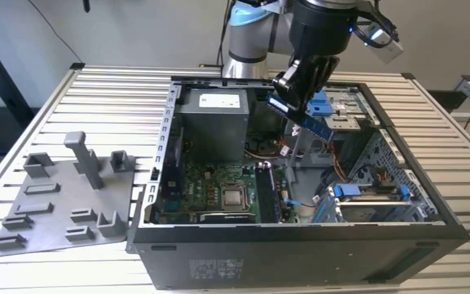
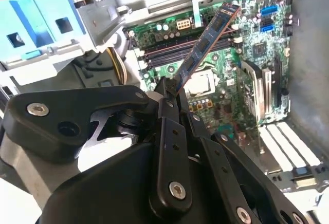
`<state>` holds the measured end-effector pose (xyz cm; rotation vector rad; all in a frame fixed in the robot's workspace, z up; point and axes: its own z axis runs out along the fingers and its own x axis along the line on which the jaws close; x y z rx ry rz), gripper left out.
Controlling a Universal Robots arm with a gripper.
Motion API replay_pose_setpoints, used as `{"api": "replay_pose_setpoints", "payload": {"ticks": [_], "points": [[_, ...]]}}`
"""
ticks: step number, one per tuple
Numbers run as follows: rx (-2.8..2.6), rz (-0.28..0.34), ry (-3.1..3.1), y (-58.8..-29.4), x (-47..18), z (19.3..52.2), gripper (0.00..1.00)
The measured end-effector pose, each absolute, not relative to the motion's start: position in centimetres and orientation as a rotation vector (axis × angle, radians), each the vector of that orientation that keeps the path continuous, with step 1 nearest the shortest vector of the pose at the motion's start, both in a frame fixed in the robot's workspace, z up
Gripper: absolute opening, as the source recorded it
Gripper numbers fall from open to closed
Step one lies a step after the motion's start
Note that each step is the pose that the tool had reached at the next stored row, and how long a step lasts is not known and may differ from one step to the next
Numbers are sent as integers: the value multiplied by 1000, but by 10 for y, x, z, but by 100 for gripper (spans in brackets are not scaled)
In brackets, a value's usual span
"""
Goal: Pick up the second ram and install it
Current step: 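Insert the second ram into the second slot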
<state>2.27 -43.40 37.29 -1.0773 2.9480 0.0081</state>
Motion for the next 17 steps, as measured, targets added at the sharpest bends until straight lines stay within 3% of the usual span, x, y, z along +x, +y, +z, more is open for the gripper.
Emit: {"api": "replay_pose_setpoints", "payload": {"ticks": [17], "points": [[-622, 8, 3076, -434, 23, 371, 15]]}}
